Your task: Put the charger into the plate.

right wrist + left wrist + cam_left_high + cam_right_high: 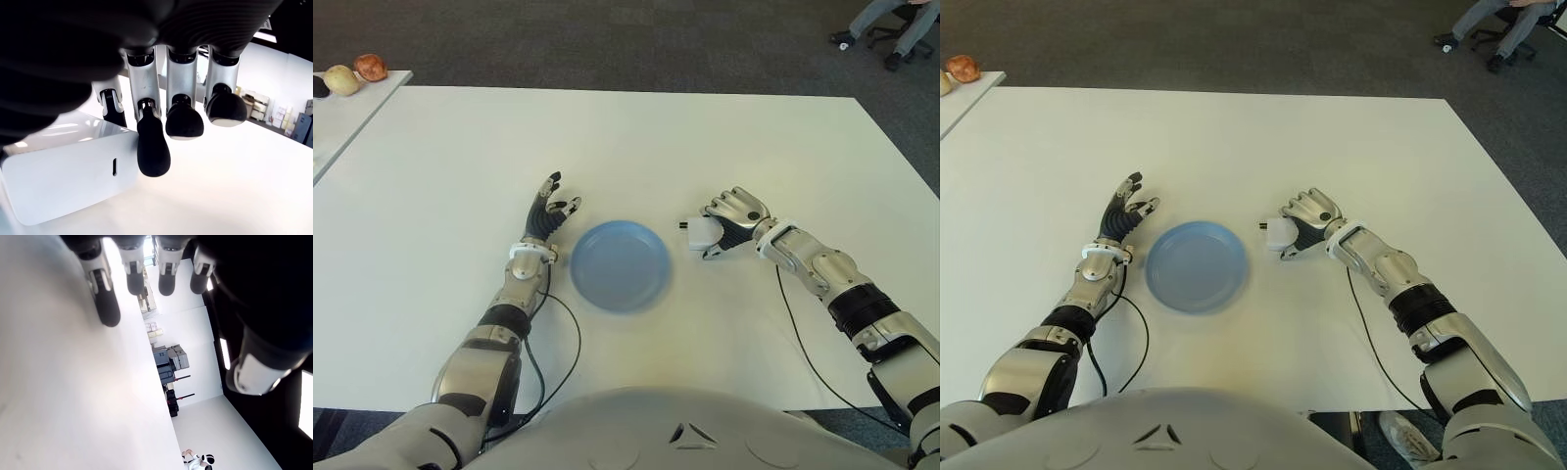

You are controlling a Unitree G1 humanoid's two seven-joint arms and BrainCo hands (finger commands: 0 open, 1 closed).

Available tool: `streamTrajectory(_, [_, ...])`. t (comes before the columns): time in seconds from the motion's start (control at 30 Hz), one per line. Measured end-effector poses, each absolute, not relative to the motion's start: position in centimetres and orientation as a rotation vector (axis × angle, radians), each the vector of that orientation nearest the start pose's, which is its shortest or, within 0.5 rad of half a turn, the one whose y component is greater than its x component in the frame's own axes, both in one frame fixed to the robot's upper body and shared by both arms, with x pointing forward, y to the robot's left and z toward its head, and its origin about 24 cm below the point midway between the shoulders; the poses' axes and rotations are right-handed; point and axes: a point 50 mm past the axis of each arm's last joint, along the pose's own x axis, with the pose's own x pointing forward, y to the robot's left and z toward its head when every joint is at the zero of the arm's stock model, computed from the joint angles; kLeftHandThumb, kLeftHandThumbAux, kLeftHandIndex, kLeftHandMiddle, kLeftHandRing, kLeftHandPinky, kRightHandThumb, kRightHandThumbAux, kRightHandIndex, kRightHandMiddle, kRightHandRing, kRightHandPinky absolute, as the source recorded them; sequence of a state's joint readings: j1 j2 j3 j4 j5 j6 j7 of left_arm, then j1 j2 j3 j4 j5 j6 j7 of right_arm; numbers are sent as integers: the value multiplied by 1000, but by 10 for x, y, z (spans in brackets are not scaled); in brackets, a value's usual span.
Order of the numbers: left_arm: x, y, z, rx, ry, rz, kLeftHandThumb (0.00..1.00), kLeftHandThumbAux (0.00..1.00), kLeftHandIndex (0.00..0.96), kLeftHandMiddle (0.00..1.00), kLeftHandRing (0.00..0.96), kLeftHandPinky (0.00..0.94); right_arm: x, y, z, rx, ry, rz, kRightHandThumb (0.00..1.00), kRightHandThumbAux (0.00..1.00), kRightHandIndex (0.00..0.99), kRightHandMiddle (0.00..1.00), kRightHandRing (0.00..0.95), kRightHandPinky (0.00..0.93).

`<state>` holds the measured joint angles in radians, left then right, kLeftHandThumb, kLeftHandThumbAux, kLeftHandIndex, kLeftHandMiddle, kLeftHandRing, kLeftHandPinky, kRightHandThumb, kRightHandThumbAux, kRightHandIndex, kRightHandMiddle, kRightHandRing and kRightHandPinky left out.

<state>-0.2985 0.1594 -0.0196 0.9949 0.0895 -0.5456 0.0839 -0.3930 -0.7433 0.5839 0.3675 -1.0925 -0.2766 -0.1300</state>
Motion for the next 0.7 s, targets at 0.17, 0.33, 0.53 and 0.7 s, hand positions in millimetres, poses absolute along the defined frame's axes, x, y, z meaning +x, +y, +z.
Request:
streamTrajectory(0.17, [271,182,-44,252,151,-10,0,645,32,57,42,19,292,-188,43,-1883,-350,620,733,709,441,866,854,864])
streamTrajectory(0.33, [272,181,-43,252,153,-10,0,647,33,56,43,27,293,-188,45,-1887,-357,616,732,710,441,875,861,870])
streamTrajectory(0.53, [274,182,-43,254,157,-9,0,644,33,55,43,23,293,-188,46,-1890,-364,607,728,711,441,884,870,876])
streamTrajectory(0.7, [275,182,-43,255,158,-8,0,634,34,55,43,25,294,-188,54,-1897,-383,590,726,711,441,885,872,875])
